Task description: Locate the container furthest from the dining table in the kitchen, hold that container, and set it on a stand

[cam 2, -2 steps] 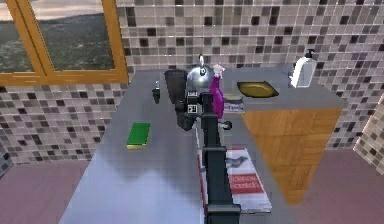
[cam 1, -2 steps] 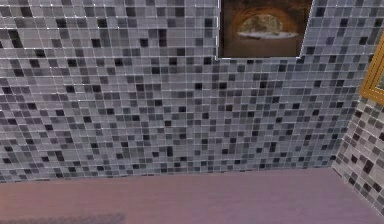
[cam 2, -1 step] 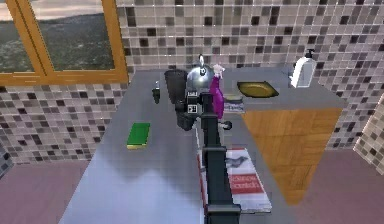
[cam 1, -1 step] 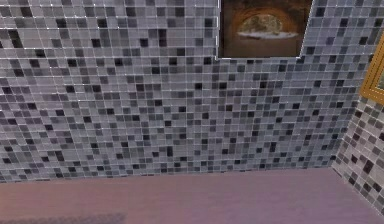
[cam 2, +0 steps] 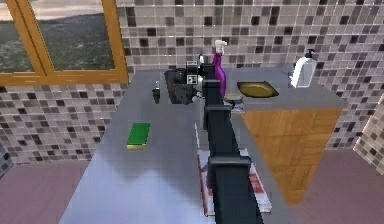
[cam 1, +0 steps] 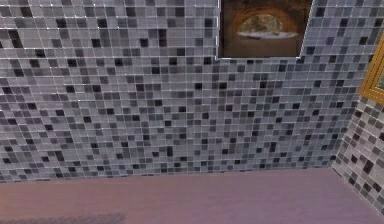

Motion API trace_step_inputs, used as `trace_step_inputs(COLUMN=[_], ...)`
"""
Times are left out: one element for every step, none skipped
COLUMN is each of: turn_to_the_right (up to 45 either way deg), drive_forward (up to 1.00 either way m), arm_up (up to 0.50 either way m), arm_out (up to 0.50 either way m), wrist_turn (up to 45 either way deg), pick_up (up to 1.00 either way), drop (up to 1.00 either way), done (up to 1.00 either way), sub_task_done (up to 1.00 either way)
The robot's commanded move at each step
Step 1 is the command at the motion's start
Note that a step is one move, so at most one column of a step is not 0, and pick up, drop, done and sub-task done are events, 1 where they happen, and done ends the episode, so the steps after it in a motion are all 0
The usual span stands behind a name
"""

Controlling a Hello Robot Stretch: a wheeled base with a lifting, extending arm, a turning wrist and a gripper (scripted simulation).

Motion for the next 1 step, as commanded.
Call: trace_step_inputs(turn_to_the_right=[0.0], drive_forward=[0.00], arm_up=[0.06], arm_out=[0.00], wrist_turn=[0.0], pick_up=[0.00], drop=[0.00], done=[0.00], sub_task_done=[0.00])
